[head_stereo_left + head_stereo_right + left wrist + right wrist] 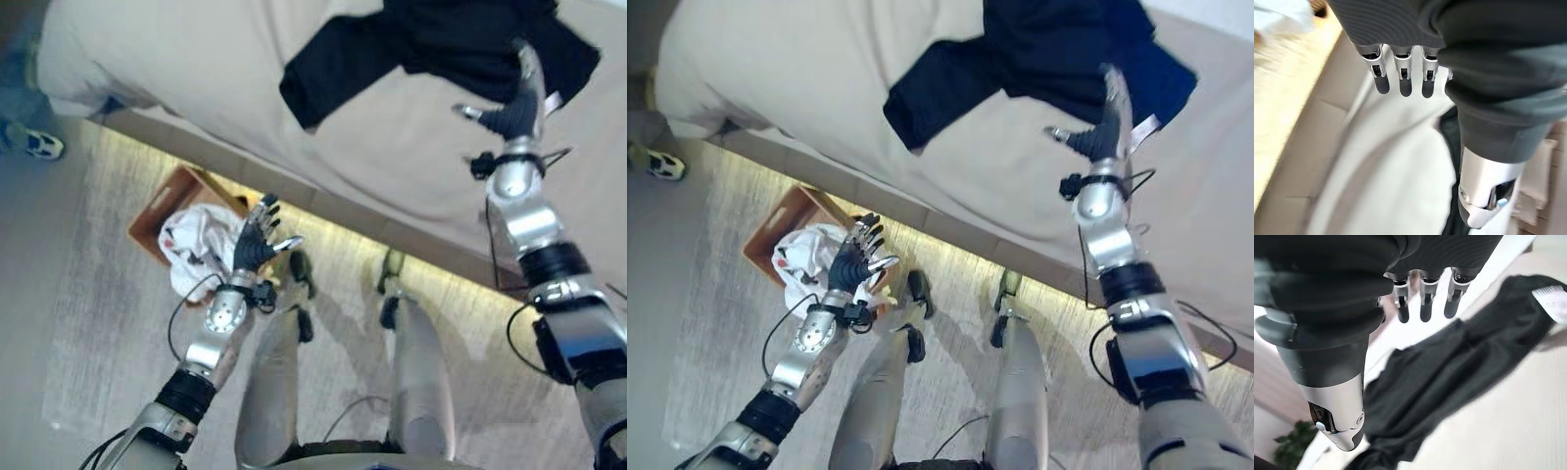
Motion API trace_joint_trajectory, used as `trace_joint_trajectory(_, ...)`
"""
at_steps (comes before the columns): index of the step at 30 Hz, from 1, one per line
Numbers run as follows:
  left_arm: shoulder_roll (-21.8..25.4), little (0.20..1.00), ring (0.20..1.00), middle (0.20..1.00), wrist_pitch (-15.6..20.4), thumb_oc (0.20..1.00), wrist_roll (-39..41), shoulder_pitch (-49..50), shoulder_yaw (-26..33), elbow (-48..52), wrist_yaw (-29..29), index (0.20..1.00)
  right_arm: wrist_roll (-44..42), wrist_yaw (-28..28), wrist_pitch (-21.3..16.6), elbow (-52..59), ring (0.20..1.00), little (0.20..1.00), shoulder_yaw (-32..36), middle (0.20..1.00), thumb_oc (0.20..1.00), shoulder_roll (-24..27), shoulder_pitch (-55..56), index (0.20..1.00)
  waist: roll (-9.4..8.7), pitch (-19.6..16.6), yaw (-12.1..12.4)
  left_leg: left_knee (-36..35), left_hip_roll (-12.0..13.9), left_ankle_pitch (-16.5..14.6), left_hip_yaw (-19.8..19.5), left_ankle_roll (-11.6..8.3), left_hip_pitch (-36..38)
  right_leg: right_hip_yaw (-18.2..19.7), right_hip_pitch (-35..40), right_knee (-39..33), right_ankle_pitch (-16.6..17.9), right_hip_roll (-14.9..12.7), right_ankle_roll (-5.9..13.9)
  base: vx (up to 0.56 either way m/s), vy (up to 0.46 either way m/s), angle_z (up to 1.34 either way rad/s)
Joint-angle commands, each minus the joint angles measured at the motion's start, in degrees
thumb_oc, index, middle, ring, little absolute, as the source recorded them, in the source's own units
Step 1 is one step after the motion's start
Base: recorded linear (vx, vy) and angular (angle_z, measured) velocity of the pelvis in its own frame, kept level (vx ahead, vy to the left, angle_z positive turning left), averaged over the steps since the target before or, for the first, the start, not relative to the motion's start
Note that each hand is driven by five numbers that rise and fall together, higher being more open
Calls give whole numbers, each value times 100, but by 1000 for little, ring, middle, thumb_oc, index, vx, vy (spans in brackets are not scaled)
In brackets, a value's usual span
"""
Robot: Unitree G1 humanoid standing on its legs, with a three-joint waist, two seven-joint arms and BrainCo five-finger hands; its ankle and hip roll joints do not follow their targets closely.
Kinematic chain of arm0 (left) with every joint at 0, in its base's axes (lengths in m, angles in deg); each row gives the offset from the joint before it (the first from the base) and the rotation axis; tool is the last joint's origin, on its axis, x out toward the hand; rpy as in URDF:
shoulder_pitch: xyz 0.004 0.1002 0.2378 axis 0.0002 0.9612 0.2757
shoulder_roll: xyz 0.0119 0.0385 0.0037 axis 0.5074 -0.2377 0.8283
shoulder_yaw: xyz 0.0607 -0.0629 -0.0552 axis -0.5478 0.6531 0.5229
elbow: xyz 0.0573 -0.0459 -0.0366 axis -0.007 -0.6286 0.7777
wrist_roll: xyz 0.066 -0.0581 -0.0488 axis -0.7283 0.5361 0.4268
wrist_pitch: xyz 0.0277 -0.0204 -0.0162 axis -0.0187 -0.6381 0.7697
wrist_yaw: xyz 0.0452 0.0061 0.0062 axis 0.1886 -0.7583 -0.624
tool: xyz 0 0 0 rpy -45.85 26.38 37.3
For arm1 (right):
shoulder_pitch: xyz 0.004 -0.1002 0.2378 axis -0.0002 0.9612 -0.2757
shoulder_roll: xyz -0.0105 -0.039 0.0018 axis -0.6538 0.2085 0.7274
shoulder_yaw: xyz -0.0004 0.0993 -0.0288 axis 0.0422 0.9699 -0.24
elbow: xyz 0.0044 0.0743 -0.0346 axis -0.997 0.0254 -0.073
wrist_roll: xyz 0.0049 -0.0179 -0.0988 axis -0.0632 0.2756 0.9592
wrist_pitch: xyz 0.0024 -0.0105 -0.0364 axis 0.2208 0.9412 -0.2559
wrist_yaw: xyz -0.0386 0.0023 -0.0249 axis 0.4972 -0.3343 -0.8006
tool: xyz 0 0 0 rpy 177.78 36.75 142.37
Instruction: Pick up clothes into the bucket
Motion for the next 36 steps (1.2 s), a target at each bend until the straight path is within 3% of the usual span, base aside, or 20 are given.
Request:
trace_joint_trajectory(1, 152, 1000, 1000, 1000, 247, 1000, -30, 253, 74, 773, -98, 1000, 51, -331, -181, -13, 1000, 1000, -149, 1000, 1000, 439, -626, 1000, 41, -99, 52, 468, -107, -660, -611, -9, -112, 65, -85, 231, 36, -441, 745, 11, -12, 6)
trace_joint_trajectory(10, 267, 1000, 1000, 1000, 393, 1000, -109, 156, 83, 744, -274, 1000, 0, -636, -155, -562, 1000, 1000, -728, 1000, 1000, 1122, -1867, 1000, 184, -99, 186, -354, -223, -195, -652, -133, -401, 68, -574, 0, 159, -410, 806, 21, -4, 4)
trace_joint_trajectory(17, 249, 1000, 1000, 1000, 433, 1000, -82, 70, 40, 905, -389, 1000, -237, -772, -81, -1257, 1000, 1000, -1135, 1000, 1000, 1322, -2705, 1000, 233, -99, 273, -492, -290, -95, -765, -142, -541, -9, -790, 104, 112, -455, 791, 21, -12, 9)
trace_joint_trajectory(26, 341, 1000, 1000, 1000, 414, 1000, 28, 11, -86, 1060, -366, 1000, -613, -220, 48, -2952, 1000, 1000, -2218, 1000, 1000, 1413, -3854, 1000, 324, -99, 381, -577, -346, -40, -778, -168, -611, -50, -860, 117, 113, -539, 809, 0, 7, 8)
trace_joint_trajectory(36, 394, 1000, 1000, 1000, 467, 1000, 106, 62, 75, 1387, -411, 1000, -846, 120, 7, -3224, 1000, 1000, -2847, 1000, 1000, 1492, -4322, 1000, 361, -99, 438, -593, -334, 36, -851, -195, -976, -128, -1191, 273, 37, -551, 779, 9, -10, 7)
